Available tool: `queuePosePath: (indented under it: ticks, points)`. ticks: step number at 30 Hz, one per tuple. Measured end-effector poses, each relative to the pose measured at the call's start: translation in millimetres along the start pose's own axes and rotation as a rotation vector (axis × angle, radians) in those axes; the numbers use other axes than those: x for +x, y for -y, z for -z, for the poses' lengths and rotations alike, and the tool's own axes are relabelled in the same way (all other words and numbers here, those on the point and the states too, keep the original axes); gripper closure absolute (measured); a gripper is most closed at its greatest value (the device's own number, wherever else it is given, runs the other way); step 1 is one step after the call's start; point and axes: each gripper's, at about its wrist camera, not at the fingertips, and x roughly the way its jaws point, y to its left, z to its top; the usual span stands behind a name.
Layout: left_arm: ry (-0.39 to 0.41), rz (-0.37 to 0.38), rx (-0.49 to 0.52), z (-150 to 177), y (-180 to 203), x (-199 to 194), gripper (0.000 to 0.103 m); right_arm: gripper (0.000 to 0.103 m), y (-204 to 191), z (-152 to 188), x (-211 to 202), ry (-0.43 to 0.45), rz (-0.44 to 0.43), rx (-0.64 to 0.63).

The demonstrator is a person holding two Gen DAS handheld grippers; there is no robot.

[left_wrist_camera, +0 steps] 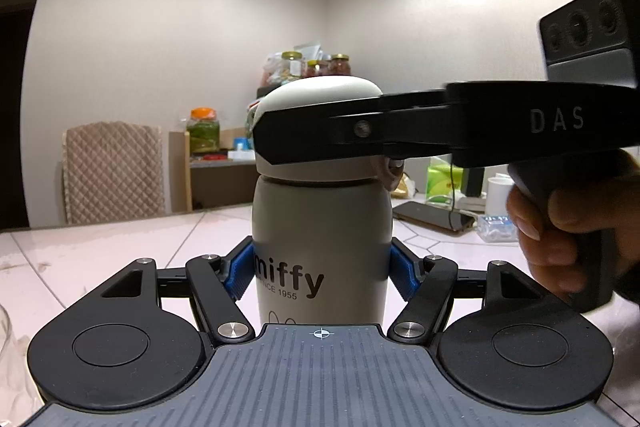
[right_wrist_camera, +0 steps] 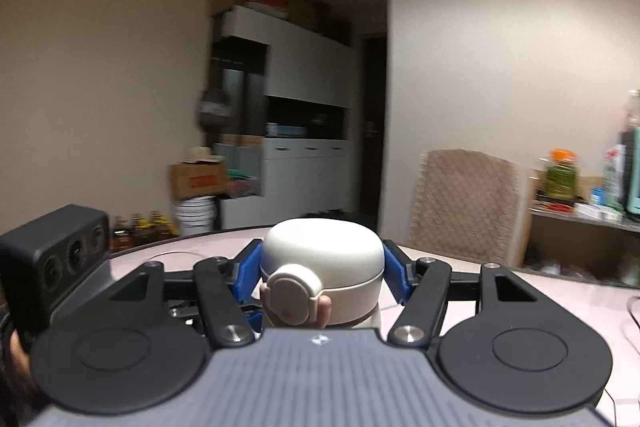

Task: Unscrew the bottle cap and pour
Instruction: 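Open the right tool, rotate back, and regrip the cap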

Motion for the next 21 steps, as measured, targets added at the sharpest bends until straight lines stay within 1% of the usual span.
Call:
queuePosePath:
  ticks: [3, 6, 8, 10, 13, 15, 16, 17, 19, 20, 21]
  points:
    - [0.001, 0.001, 0.003, 2.0, 9.2, -5.1, 0.031, 0.038, 16.8, -3.1, -1.9, -0.007, -0.094, 0.012]
    - [0.003, 0.002, 0.005, 6.5, 21.8, -11.8, 0.031, 0.038, 28.2, -7.6, -1.0, -0.015, -0.166, 0.014]
    - [0.003, 0.002, 0.006, 8.3, 31.2, -14.4, 0.031, 0.038, 29.4, -9.3, -1.7, -0.017, -0.179, 0.003]
    - [0.003, 0.001, 0.006, 10.3, 36.6, -19.0, 0.031, 0.038, 28.2, -11.3, -2.9, -0.02, -0.173, -0.001]
    - [0.003, 0.001, 0.006, 13.6, 41.9, -28.8, 0.031, 0.036, 22.1, -14.2, -4.9, -0.023, -0.149, -0.002]
    - [0.003, 0.001, 0.005, 18.1, 52.0, -32.2, 0.031, 0.022, 14.8, -16.4, -7.5, -0.022, -0.106, -0.002]
    - [0.004, 0.001, 0.003, 16.4, 42.9, -28.6, 0.031, 0.021, 11.2, -17.4, -8.7, -0.022, -0.085, -0.001]
    - [0.005, 0.0, -0.003, 10.1, 18.2, -18.7, 0.031, 0.021, 9.4, -18.3, -9.2, -0.021, -0.077, -0.002]
    - [0.004, 0.001, -0.005, 14.1, 12.6, -14.7, 0.031, 0.02, -1.9, -21.1, -12.8, -0.025, -0.007, 0.002]
    - [0.003, 0.0, -0.004, 10.0, 14.8, -17.1, 0.031, 0.02, -7.4, -21.3, -13.6, -0.021, 0.028, 0.003]
    - [0.003, 0.0, -0.004, 5.9, 6.3, -21.5, 0.031, 0.02, -13.0, -21.5, -14.5, -0.017, 0.064, 0.004]
